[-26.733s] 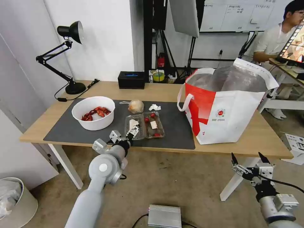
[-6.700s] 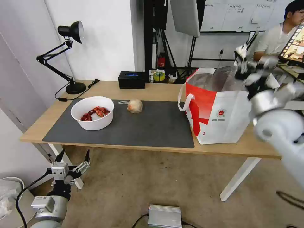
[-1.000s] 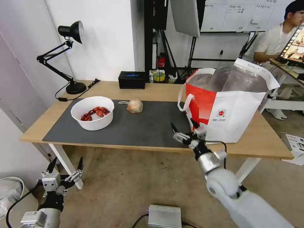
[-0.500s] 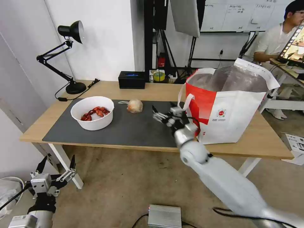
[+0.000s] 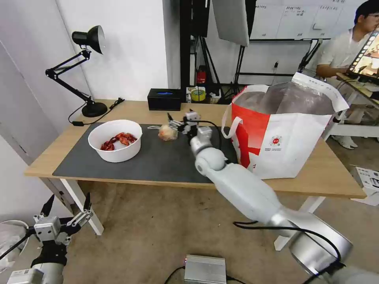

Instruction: Pick up the trash from the table and place it into the takeout bag.

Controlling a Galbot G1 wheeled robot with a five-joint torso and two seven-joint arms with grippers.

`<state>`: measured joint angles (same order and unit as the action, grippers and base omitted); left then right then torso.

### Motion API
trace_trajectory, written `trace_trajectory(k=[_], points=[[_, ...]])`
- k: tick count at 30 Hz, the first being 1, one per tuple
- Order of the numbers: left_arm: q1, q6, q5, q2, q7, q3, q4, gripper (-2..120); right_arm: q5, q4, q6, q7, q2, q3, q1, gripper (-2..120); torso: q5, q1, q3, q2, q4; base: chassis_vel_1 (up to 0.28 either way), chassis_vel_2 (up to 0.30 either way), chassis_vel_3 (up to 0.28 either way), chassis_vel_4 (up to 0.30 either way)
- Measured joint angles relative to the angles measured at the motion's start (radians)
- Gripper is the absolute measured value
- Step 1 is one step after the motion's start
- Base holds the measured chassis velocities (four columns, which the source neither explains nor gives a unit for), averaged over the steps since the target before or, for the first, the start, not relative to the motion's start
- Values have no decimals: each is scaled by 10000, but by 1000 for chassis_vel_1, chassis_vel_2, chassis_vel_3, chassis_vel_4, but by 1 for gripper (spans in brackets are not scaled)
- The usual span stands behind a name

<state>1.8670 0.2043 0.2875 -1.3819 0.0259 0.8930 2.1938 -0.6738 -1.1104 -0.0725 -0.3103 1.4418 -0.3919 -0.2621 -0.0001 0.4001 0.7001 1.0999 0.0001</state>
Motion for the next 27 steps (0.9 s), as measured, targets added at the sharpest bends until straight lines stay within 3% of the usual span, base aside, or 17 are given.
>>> trace_trajectory(k=[14, 27], points=[[23, 16, 38, 80, 27, -40, -66, 100, -242, 2708, 336, 52, 1309, 148, 810, 100, 0, 0, -1, 0, 1, 0, 0, 0, 0], [-28, 21, -97, 81, 38, -190, -290, 100, -484, 3121, 655, 107, 1347, -151, 450, 100, 1, -1, -1, 1, -2, 0, 0, 0, 0]])
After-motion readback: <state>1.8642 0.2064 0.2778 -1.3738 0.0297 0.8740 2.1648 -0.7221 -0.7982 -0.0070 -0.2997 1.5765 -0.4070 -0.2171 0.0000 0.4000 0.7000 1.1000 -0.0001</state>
